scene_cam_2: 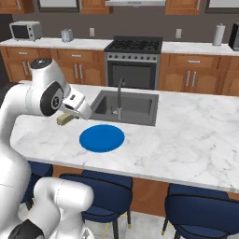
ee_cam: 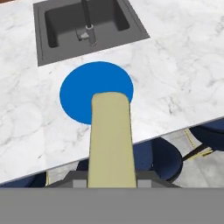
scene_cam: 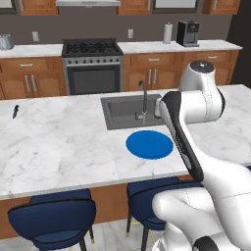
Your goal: Retrieve the butter from the fridge and place it on a plate on the dining table. Then retrieve the butter knife by the fridge and place it near the plate.
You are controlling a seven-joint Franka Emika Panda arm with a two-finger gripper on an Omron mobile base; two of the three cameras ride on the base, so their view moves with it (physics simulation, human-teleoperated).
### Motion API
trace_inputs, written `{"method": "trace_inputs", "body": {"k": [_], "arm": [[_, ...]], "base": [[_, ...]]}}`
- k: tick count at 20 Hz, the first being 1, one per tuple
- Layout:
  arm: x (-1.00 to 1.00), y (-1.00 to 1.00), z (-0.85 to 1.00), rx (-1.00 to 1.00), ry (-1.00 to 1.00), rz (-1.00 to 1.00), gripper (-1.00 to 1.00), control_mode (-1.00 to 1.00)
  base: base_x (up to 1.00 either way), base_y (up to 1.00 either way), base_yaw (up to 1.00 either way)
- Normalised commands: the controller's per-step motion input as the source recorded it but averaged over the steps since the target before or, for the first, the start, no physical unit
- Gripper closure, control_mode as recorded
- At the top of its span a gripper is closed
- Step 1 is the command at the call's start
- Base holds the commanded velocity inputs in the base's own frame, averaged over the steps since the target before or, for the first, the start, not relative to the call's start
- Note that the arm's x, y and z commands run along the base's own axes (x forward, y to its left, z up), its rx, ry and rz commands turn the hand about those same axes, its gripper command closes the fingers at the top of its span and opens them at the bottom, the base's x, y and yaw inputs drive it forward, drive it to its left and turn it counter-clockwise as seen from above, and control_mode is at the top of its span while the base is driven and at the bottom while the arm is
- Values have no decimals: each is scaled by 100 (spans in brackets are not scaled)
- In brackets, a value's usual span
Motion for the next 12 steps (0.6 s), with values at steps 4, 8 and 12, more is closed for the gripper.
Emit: {"method": "trace_inputs", "body": {"k": [4, 8, 12], "arm": [[53, 0, -41, 0, 0, 0, 100, -100], [48, 0, -66, 0, 0, 0, 100, -100], [41, 0, -79, 0, 0, 0, 100, -100]], "base": [[0, 0, 0], [0, 0, 0], [0, 0, 0]]}}
